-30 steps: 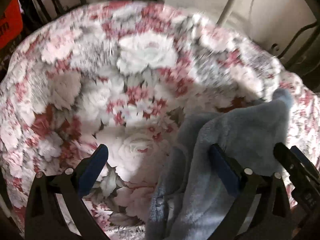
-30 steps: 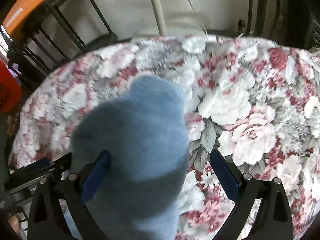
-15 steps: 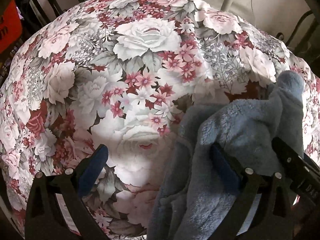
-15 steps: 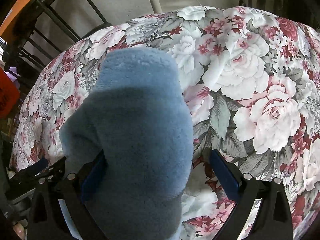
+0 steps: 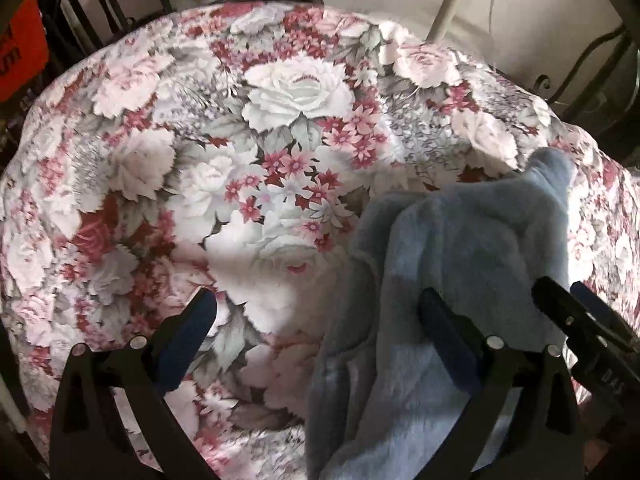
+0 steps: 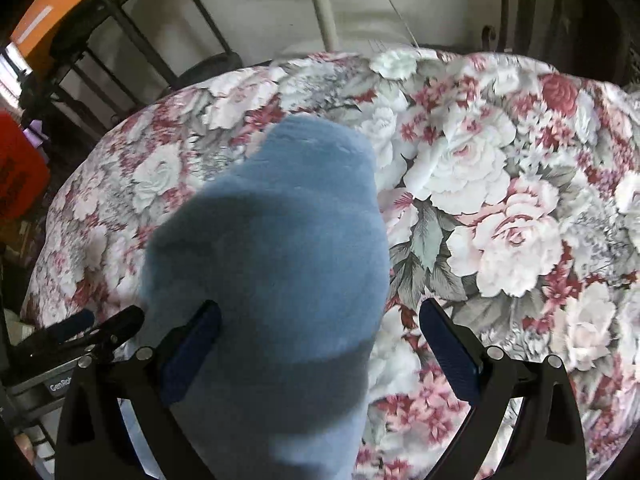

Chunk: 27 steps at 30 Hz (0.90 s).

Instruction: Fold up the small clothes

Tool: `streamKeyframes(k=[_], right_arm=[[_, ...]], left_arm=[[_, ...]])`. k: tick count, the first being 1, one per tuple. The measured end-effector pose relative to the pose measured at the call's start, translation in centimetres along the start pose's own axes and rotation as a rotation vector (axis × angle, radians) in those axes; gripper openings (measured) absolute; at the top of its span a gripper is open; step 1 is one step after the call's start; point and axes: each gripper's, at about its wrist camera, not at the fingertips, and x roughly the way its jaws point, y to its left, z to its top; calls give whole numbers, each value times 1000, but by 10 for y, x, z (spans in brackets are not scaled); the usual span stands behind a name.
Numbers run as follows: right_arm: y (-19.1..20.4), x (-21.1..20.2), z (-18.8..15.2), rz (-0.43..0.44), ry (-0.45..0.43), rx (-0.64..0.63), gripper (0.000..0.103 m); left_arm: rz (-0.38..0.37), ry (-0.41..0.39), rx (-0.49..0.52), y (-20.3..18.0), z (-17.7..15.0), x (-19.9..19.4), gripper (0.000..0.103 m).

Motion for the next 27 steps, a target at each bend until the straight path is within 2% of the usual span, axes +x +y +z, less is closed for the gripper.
streamKeyframes(k=[8, 15, 23, 27], right_arm=[[-1, -48, -23, 13, -24, -20, 99], [-1, -60, -56, 10, 9, -44, 99], [-4, -37, -83, -26, 82, -100, 99], [-13, -16, -90, 7, 136, -98, 99]], left_arm=[[27, -28, 61, -4, -19, -31, 98], [49, -41, 128, -17, -39, -43, 98], [93, -8, 211, -26, -60, -24, 98], [93, 10, 244, -26, -71, -3, 99]])
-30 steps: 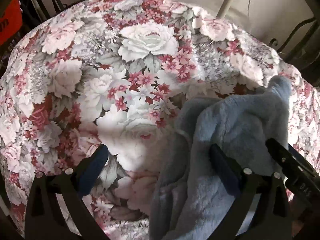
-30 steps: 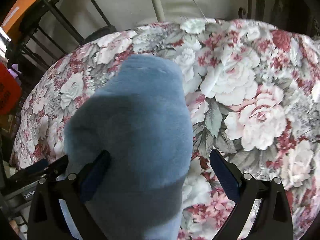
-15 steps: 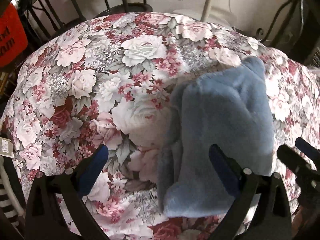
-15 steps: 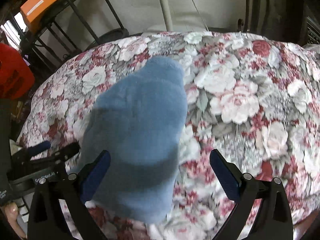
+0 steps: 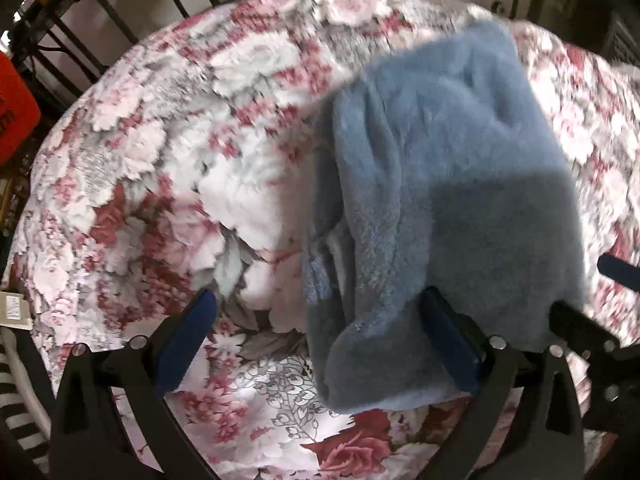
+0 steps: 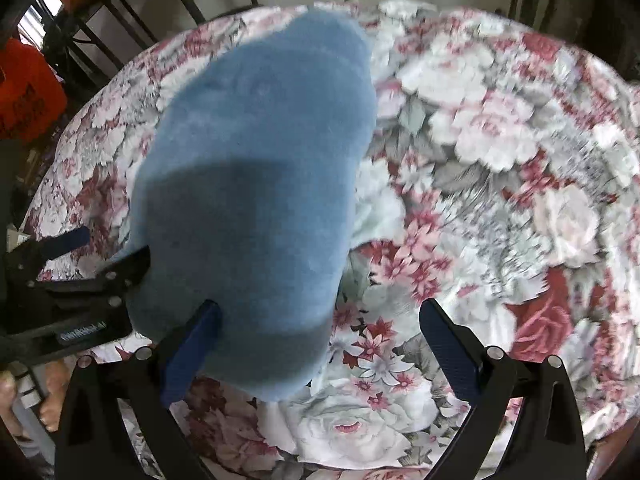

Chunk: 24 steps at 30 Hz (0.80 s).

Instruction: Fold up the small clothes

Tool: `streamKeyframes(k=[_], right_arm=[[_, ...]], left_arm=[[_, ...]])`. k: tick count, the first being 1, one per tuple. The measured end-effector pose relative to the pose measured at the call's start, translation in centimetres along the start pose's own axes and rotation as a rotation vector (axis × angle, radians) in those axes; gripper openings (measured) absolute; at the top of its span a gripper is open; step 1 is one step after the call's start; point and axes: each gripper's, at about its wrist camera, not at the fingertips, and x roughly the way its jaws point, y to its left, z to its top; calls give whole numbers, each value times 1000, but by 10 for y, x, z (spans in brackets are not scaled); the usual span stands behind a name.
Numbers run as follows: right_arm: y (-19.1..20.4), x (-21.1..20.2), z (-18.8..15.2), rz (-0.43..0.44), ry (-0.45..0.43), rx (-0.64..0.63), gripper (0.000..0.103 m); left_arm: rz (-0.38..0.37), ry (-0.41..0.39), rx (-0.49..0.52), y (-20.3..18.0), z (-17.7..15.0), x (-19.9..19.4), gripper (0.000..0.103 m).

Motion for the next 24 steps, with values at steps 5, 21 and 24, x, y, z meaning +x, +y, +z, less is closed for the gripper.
streamKeyframes(k=[5, 21, 24], right_arm=[[-10, 18, -7, 50, 41, 35, 99], [-10, 26, -8, 75, 54, 32, 100], [-9, 25, -6, 84, 63, 47, 100]], left_arm=[[19, -37, 32, -7, -11, 10, 99], [5, -56, 27, -6, -15, 14, 99], [-9, -52, 21, -4, -13, 13, 99]])
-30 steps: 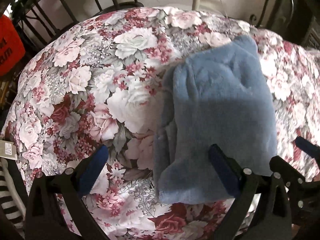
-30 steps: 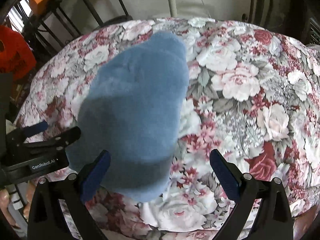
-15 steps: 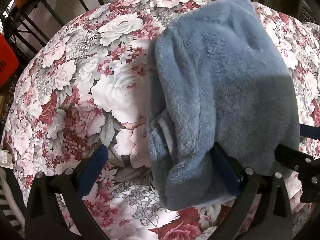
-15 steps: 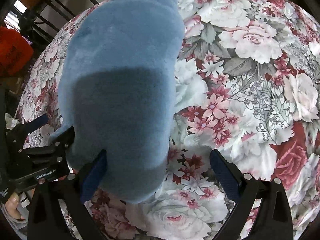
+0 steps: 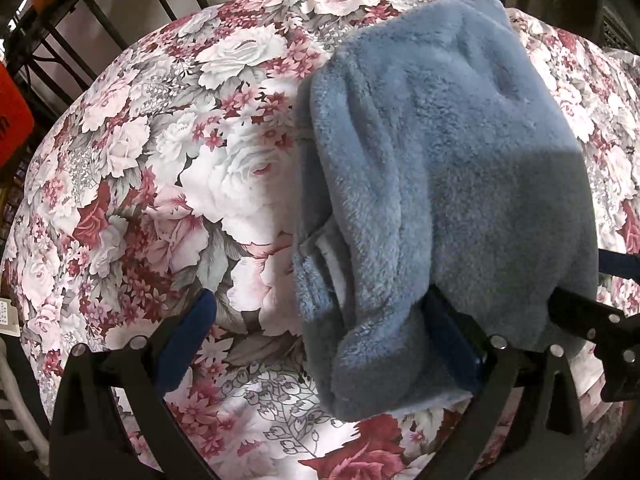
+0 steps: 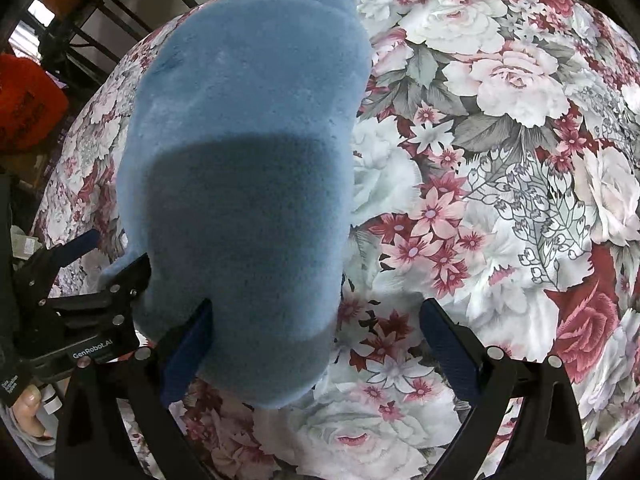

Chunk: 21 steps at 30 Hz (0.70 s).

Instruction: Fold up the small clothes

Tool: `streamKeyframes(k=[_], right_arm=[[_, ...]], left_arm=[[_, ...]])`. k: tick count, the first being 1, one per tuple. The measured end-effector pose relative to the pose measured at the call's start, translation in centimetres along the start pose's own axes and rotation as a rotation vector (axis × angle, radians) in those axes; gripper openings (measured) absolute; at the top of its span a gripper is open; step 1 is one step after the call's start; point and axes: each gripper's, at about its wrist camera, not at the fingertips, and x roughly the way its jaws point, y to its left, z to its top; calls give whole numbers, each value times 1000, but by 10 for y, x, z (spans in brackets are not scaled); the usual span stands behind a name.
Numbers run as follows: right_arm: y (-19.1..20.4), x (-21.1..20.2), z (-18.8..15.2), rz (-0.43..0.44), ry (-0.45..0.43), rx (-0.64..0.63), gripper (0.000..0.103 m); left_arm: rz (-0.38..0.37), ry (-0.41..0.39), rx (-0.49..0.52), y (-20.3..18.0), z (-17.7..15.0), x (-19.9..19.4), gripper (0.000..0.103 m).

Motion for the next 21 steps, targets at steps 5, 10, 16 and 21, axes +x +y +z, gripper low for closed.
streamKeyframes(k=[5, 10, 16, 21], right_arm=[[4, -20, 9, 7, -23, 13, 99], [2, -45, 24, 48, -115, 60, 99], [-5, -26, 34, 40, -89, 92, 99], [-26, 5, 29, 137, -13, 191, 100]], left_arm=[[-130, 31, -110, 24, 10, -11, 99], [-171, -42, -232, 49, 30, -31, 99], [-176, 57, -236, 35, 38, 2, 99], [-170, 54, -221, 29, 33, 15, 99]])
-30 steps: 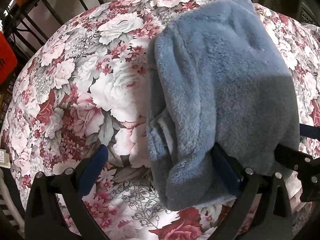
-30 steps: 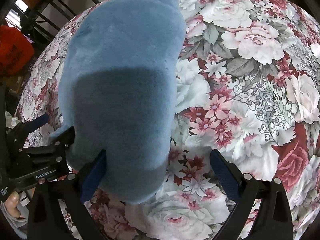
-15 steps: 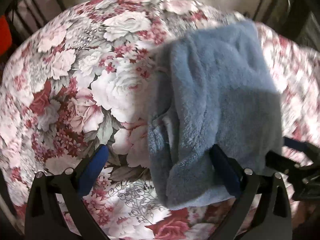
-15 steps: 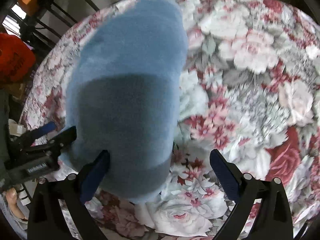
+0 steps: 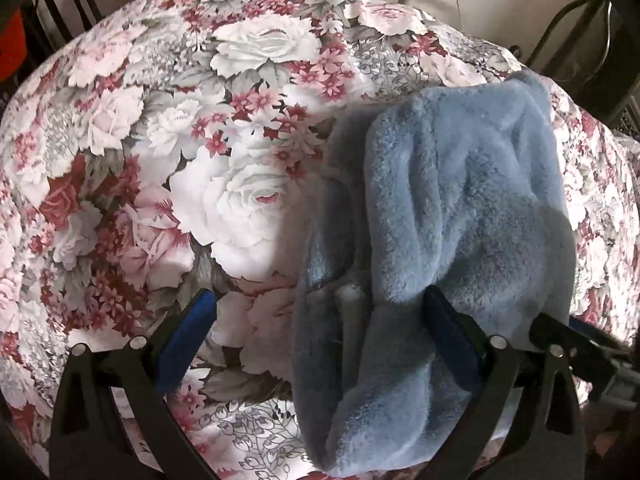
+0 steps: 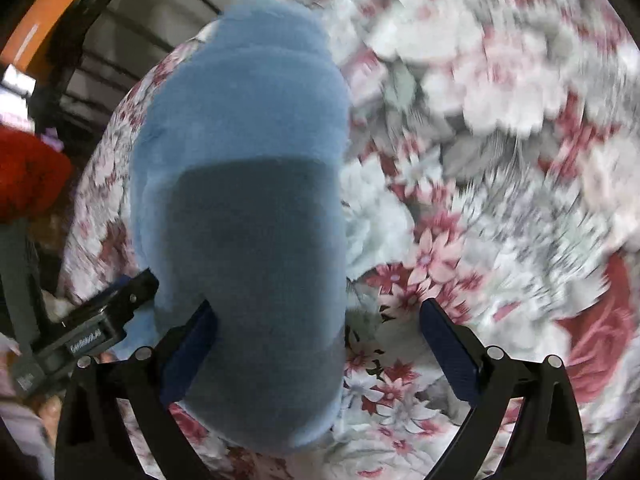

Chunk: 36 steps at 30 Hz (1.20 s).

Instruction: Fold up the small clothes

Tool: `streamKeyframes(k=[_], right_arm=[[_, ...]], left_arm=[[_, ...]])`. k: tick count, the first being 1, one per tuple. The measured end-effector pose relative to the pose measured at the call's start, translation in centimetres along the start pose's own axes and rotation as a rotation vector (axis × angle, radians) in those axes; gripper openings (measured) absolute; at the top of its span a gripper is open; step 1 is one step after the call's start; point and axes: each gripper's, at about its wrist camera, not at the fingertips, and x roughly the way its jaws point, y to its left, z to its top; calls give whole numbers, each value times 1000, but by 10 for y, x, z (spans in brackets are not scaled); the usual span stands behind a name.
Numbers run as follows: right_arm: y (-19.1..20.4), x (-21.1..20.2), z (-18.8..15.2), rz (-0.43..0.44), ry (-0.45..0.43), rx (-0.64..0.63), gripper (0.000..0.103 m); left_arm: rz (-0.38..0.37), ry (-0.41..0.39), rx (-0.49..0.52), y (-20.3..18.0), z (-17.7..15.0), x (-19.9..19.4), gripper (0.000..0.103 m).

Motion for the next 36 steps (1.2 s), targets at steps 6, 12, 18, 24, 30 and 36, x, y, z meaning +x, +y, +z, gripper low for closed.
streamKeyframes(k=[6, 12, 18, 24, 30, 36], right_arm=[[-1, -10, -1, 18, -9, 2, 99], [-19, -38, 6, 127, -87, 106, 99], [-28, -30, 6, 253, -87, 141, 99], [-20, 0, 7, 315, -47, 154, 99], [-29, 27, 3, 351, -37, 207, 100], [-23, 37, 7, 319, -48, 195, 100]], left_arm=[[-154, 50, -81, 20, 9, -3, 99], [-354, 75, -159, 41, 15, -3, 98], [-493, 123, -159, 27, 6, 10, 98], [-524, 196, -93, 3, -5, 41, 99], [-574, 253, -120, 4, -1, 65, 99], [-568, 230, -102, 2, -5, 69, 99]])
